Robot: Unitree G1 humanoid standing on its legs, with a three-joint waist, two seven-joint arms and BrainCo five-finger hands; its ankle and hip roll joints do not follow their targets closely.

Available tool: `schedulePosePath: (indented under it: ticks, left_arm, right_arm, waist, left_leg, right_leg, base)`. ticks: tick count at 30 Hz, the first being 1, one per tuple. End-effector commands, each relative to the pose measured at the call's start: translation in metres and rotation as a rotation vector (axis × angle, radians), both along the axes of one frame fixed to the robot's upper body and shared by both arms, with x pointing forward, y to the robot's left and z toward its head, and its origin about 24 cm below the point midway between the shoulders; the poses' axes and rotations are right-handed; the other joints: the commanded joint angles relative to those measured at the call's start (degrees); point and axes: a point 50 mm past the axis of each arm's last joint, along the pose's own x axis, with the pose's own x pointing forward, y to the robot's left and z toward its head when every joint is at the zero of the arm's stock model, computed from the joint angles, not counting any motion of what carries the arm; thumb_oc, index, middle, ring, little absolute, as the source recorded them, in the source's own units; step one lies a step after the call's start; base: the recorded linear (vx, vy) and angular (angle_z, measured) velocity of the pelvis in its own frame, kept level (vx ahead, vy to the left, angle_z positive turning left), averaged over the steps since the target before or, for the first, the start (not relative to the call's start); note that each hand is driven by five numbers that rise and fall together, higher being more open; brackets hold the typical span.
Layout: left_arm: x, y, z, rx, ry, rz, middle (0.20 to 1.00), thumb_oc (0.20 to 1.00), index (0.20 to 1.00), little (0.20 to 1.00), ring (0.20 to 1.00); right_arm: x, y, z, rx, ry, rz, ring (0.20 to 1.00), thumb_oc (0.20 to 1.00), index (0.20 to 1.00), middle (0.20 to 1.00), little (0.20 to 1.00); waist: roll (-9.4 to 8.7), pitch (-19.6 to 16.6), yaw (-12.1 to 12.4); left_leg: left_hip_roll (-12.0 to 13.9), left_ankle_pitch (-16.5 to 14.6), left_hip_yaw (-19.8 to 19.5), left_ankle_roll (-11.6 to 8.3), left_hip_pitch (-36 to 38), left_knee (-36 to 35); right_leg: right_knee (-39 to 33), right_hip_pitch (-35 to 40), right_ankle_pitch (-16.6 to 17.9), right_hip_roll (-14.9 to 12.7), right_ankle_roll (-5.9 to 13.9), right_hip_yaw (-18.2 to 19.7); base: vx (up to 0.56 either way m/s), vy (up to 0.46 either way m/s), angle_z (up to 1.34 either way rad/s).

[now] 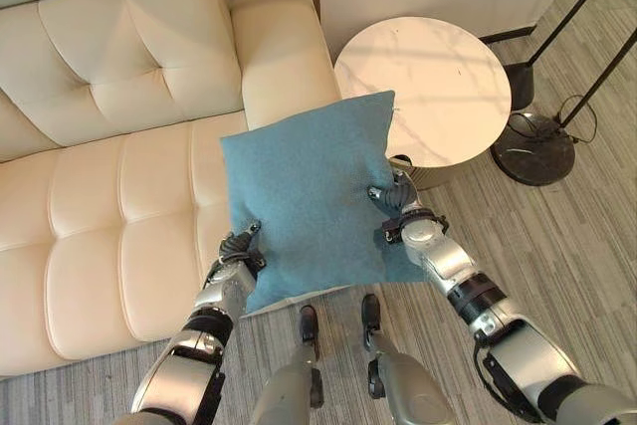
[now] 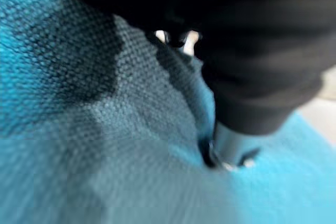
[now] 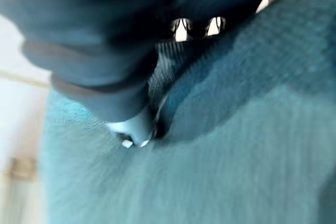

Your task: Pick up all the scattered cushions and arrange them neatly on the sofa.

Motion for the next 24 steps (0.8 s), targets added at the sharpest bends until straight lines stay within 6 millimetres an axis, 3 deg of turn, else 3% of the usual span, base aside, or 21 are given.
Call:
schedulePosePath:
  ticks: [1,5,8,14,16,18,19,20,24]
  left_arm:
    - [0.018,-0.094,0.016,-0.205,-0.056,-0.279,0.200,0.200,0.200,0.200,0.200]
    - [0.012,-0.122,0.023,-0.295,-0.077,-0.319,0.200,0.200,0.200,0.200,0.200]
    - [0.011,-0.121,0.030,-0.315,-0.120,-0.292,0.200,0.200,0.200,0.200,0.200]
    - [0.000,-0.089,0.042,-0.162,-0.229,-0.217,0.200,0.200,0.200,0.200,0.200]
    - [-0.011,-0.073,0.037,-0.075,-0.229,-0.165,0.200,0.200,0.200,0.200,0.200]
    - [-0.014,-0.070,0.037,-0.048,-0.233,-0.165,0.200,0.200,0.200,0.200,0.200]
    - [-0.014,-0.070,0.037,-0.048,-0.233,-0.165,0.200,0.200,0.200,0.200,0.200]
    - [-0.021,-0.068,0.032,-0.052,-0.219,-0.159,0.200,0.200,0.200,0.200,0.200]
    - [-0.029,-0.064,0.024,-0.071,-0.182,-0.131,0.200,0.200,0.200,0.200,0.200]
  right_arm:
    - [-0.016,0.075,0.003,0.190,0.078,0.290,0.200,0.200,0.200,0.200,0.200]
    - [-0.019,0.081,0.007,0.223,0.077,0.314,0.200,0.200,0.200,0.200,0.200]
    - [-0.020,0.080,0.013,0.221,0.045,0.315,0.200,0.200,0.200,0.200,0.200]
    - [-0.025,0.063,0.025,0.195,-0.054,0.307,0.200,0.200,0.200,0.200,0.200]
    - [-0.030,0.061,0.027,0.189,-0.085,0.295,0.200,0.200,0.200,0.200,0.200]
    - [-0.033,0.062,0.025,0.190,-0.084,0.301,0.200,0.200,0.200,0.200,0.200]
    - [-0.033,0.062,0.025,0.190,-0.084,0.301,0.200,0.200,0.200,0.200,0.200]
    - [-0.037,0.061,0.018,0.184,-0.065,0.301,0.200,0.200,0.200,0.200,0.200]
    - [-0.040,0.058,0.010,0.174,-0.036,0.283,0.200,0.200,0.200,0.200,0.200]
  waist:
    - [-1.59,-1.1,0.5]
    - [-1.90,-0.9,0.9]
    - [-2.03,-1.2,1.3]
    - [-2.48,-2.4,2.9]
    - [-2.21,-2.1,4.0]
    - [-1.17,-1.9,4.2]
    - [-1.21,-1.9,4.2]
    - [-0.74,-3.1,4.4]
    - [-1.44,-5.9,5.1]
  left_leg:
    - [0.7,-5.5,2.6,-2.71,3.0,-0.4]
    - [0.6,-5.8,2.5,-2.65,3.8,-0.4]
    - [0.4,-6.0,2.3,-2.45,4.0,-0.4]
    - [-0.3,-6.8,1.7,-1.17,5.3,-0.4]
    - [-0.4,-6.1,3.3,-0.37,4.2,-0.4]
    - [0.5,-5.5,3.1,0.23,3.9,-0.4]
    - [0.4,-5.5,3.1,0.24,4.0,-0.4]
    - [0.6,-5.5,2.4,0.47,3.5,-0.4]
    - [-0.3,-5.2,0.0,0.28,3.1,-0.4]
  right_leg:
    - [-0.2,3.6,-8.8,-2.5,4.11,-0.9]
    - [-0.2,4.2,-8.9,-2.6,4.10,-0.8]
    - [-0.2,4.4,-8.7,-2.7,4.25,-0.8]
    - [-0.2,5.6,-8.1,-3.4,4.87,-0.6]
    - [1.6,3.3,-6.1,-4.0,6.44,0.7]
    - [9.6,2.8,-10.3,-3.6,5.44,2.3]
    - [10.0,2.7,-10.6,-3.6,5.45,2.4]
    - [14.3,4.7,-14.0,-3.5,4.71,2.6]
    - [18.4,9.1,-16.2,-2.0,4.67,5.9]
  base:
    - [0.00,0.000,0.00]
    - [-0.01,0.003,0.01]
    - [-0.04,0.013,0.01]
    - [-0.07,0.063,0.01]
    - [-0.35,0.129,0.02]
    - [-0.22,0.037,-0.11]
    - [-0.13,-0.033,-0.16]
    - [-0.08,-0.078,-0.03]
    - [-0.05,-0.123,0.19]
